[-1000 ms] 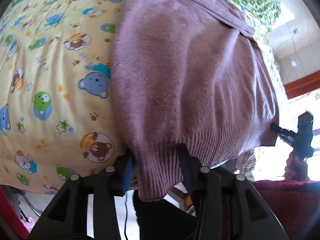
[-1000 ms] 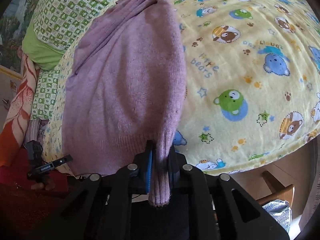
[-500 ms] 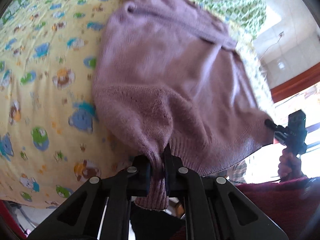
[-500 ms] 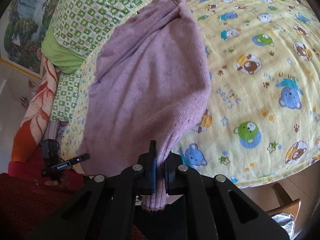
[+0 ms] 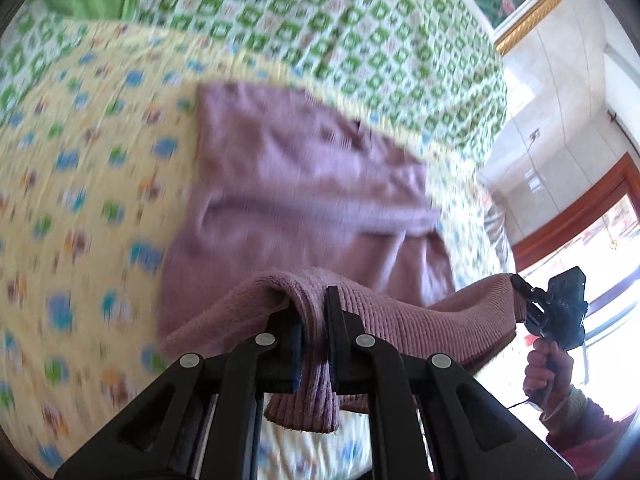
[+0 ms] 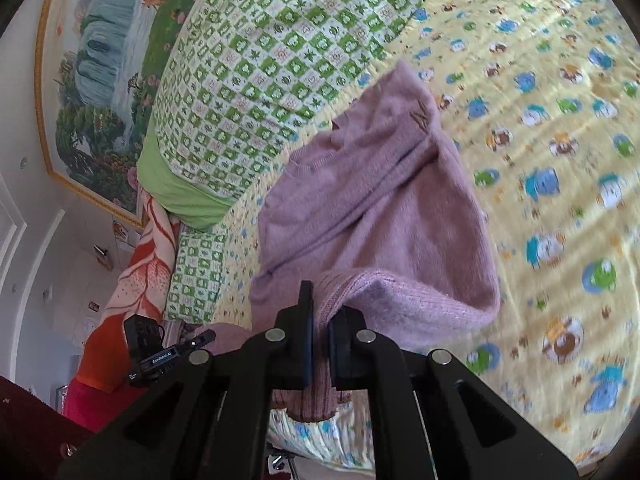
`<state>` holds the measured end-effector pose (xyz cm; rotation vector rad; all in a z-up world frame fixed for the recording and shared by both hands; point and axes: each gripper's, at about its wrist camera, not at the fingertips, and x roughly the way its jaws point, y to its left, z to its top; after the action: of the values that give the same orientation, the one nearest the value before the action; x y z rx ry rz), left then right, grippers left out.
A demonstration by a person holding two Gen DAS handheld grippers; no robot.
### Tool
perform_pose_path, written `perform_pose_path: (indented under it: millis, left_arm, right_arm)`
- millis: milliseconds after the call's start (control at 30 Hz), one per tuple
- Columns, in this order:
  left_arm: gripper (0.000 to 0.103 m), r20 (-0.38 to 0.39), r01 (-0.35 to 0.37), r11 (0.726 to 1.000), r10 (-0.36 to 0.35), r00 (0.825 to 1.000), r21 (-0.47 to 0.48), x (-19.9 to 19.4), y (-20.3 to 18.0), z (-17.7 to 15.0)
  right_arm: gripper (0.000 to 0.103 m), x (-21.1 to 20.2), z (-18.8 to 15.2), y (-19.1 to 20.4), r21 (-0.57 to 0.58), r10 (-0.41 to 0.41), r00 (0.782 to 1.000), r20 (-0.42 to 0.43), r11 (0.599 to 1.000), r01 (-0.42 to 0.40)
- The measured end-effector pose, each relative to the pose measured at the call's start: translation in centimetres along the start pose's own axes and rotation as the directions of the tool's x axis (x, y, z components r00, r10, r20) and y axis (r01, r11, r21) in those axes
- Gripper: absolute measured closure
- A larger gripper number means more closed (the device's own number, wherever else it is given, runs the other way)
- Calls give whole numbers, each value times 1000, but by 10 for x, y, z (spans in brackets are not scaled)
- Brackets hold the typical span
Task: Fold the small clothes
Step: 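Grasp the ribbed hem with both grippers and lift it toward the collar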
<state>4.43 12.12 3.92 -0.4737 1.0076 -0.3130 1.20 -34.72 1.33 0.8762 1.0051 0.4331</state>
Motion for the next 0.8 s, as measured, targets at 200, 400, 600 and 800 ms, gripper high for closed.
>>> perform_pose_path:
  millis: [200,400,600,800]
  left_arm:
    - [95,70,3,1000,-2,998,-5,28,-4,62]
    - [95,82,-31,999,34,996,-35,67,10,121]
    - [95,76,-71,996,75,994,-63,104,26,161]
    - [95,55,-109,987,116,992,-120,138,51,182]
  right_arm:
    - [96,21,66,3,-17,5,996,88,1000,-3]
    - [96,61,122,-1,-25,-53,993,103,998,56]
    - [96,101,167,-13,-18,-87,991,99,996,89]
    - [96,144,206,-33,-7,-114,991,64,993,115]
